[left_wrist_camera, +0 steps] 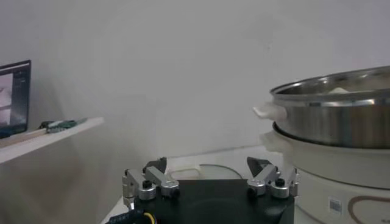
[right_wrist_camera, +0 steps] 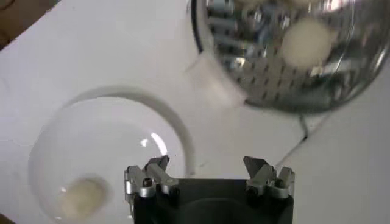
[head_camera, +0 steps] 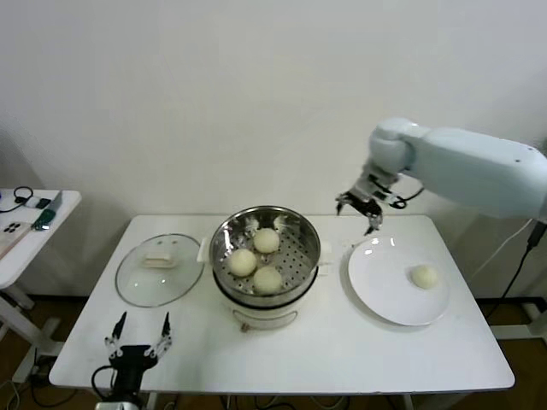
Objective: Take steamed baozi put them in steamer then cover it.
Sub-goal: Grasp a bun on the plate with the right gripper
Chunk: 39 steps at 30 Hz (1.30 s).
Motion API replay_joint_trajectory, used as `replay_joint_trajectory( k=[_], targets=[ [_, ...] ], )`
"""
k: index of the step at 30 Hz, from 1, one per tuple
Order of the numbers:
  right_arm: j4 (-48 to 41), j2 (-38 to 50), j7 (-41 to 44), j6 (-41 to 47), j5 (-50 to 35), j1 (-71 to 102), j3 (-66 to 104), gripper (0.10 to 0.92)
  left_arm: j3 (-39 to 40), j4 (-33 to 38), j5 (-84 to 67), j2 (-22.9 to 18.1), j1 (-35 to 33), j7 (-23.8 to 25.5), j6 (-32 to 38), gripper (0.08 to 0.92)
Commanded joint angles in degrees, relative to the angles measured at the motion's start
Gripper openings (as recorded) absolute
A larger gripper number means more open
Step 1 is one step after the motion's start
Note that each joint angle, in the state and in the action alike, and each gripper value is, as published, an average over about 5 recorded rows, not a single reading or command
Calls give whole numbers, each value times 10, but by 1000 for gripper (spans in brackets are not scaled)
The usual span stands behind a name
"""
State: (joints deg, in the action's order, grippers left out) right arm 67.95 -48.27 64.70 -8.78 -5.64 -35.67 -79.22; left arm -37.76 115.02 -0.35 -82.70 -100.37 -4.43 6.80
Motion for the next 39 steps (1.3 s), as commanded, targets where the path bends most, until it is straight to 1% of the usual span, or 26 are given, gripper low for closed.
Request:
replay_joint_trajectory(
  k=[1, 6, 13, 22, 39],
  targets=[
    [-99, 100, -4, 47, 37, 159, 134, 823, -1, 1, 1, 0, -2, 0, -1, 823],
    [-148, 93, 1, 30, 86, 239, 209, 823, -2, 0, 5, -2, -6, 0, -2, 823],
    [-235, 57, 12, 7, 166, 306, 291, 823, -4, 2, 8, -6, -11, -1, -5, 823],
    [-297, 12, 13, 5, 195, 338, 342, 823, -5, 0, 14, -9, -10, -2, -8, 823],
    [-366, -38, 22, -4, 226, 344, 378, 823, -4, -2, 17, -11, -6, -2, -11, 823]
  ],
)
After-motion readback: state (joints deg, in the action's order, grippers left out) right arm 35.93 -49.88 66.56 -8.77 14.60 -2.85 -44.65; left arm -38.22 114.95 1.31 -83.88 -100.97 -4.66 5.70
